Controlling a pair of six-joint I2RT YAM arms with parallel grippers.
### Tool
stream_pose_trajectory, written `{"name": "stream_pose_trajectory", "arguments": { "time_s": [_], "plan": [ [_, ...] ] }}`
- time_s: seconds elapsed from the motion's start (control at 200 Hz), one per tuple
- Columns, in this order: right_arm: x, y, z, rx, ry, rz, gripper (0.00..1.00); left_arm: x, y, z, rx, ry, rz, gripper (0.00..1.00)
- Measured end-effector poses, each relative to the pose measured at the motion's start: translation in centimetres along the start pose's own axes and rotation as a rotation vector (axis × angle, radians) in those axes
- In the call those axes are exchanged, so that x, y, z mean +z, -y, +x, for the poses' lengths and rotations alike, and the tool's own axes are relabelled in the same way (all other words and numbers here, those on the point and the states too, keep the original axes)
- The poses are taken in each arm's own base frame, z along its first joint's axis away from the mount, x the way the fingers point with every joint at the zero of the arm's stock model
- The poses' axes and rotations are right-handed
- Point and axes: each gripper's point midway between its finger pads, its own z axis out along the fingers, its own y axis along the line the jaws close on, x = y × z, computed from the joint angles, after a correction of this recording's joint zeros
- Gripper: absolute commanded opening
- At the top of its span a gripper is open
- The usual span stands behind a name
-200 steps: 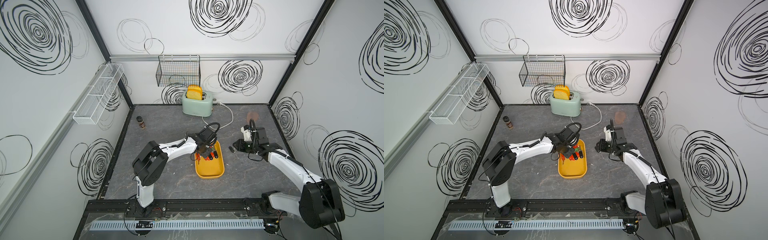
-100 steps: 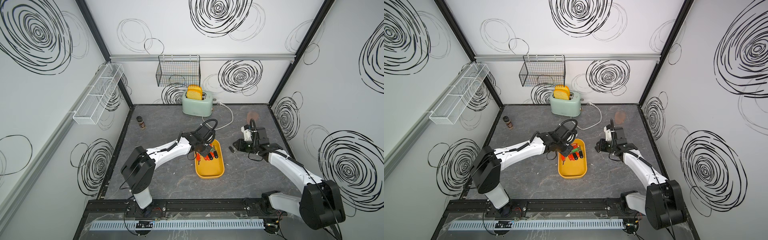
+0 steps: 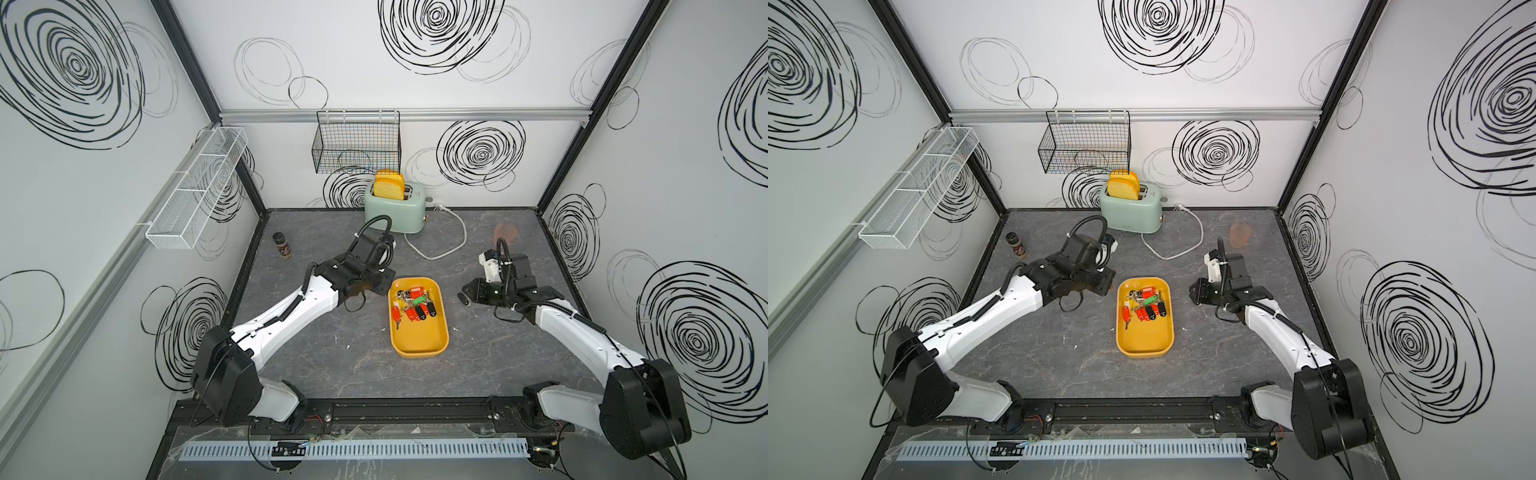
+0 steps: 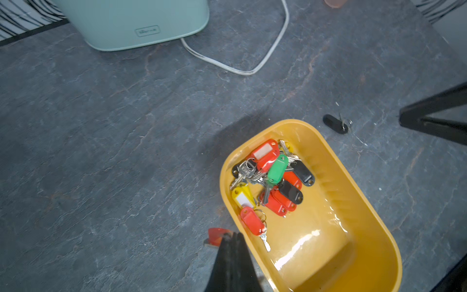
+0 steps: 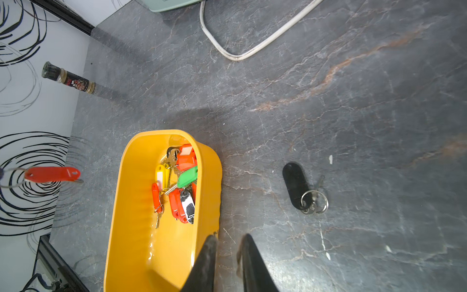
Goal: Take the keys out of the storage box
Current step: Place the key at the center of the board.
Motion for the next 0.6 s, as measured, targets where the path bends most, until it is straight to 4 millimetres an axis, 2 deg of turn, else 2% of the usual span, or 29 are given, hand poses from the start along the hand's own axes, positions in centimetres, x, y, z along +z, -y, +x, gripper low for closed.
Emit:
{"name": "stream_pose_trajectory", "arguments": {
  "time_s": [0.145, 0.255, 0.455, 0.6],
  "plan": [
    [0.3, -0.6, -0.1, -0.009, -0.005, -0.009, 0.23, 1.0, -3.7, 1.6, -0.083, -0.042, -0.067, 0.0],
    [0.4, -0.7, -0.1, -0.013, -0.007, -0.012, 0.23, 2.3, -5.4, 3.1, -0.124, -0.09, -0.103, 0.0],
    [0.5, -0.8, -0.2, -0.011, -0.005, -0.014, 0.23, 5.4, -6.7, 4.9, -0.16, -0.171, -0.14, 0.0],
    [0.5, -0.8, -0.2, -0.01, -0.001, -0.015, 0.23, 7.0, -7.1, 6.0, -0.169, -0.208, -0.151, 0.0]
  ]
}}
